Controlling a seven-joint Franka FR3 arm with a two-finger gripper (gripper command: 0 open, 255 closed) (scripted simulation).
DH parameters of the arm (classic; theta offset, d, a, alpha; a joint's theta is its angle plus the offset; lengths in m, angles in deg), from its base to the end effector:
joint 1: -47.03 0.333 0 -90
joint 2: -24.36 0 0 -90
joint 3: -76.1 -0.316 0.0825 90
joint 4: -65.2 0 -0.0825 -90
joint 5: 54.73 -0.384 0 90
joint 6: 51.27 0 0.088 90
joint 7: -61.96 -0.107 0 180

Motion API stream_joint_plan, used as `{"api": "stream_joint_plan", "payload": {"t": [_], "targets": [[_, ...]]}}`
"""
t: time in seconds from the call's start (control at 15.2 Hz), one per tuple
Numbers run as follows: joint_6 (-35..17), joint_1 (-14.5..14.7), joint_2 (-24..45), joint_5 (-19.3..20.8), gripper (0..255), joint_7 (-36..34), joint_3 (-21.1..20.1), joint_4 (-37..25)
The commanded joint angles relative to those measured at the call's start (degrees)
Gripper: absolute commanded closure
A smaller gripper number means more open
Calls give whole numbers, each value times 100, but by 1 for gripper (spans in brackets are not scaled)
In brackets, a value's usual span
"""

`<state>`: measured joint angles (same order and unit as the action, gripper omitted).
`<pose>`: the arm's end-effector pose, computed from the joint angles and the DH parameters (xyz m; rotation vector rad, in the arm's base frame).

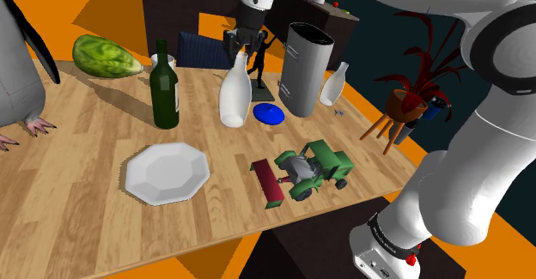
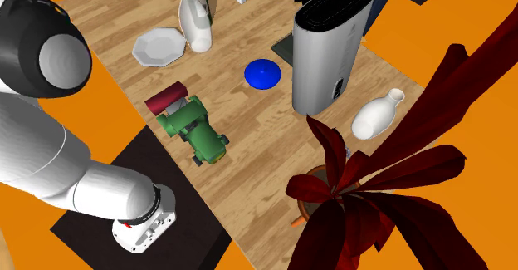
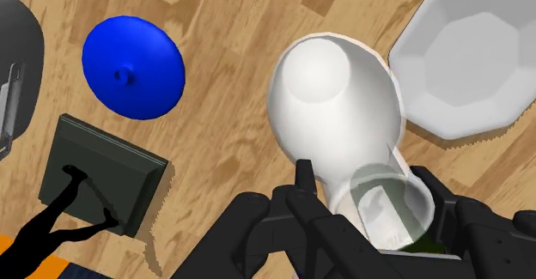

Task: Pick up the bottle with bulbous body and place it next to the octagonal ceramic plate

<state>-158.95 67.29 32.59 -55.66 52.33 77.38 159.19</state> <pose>0.5832 0.2027 0.5352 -3.0930 -0.2470 -0.1386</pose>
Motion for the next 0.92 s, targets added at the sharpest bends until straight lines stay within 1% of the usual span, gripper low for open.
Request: {"api": "stream_joint_plan", "payload": {"t": [0.0,0.13,0.86], "targets": [[-65,108,246,27,255,-195,-77,-191],[-134,241,593,66,255,-418,-159,-471],[-943,243,697,65,255,-413,-156,234]]}}
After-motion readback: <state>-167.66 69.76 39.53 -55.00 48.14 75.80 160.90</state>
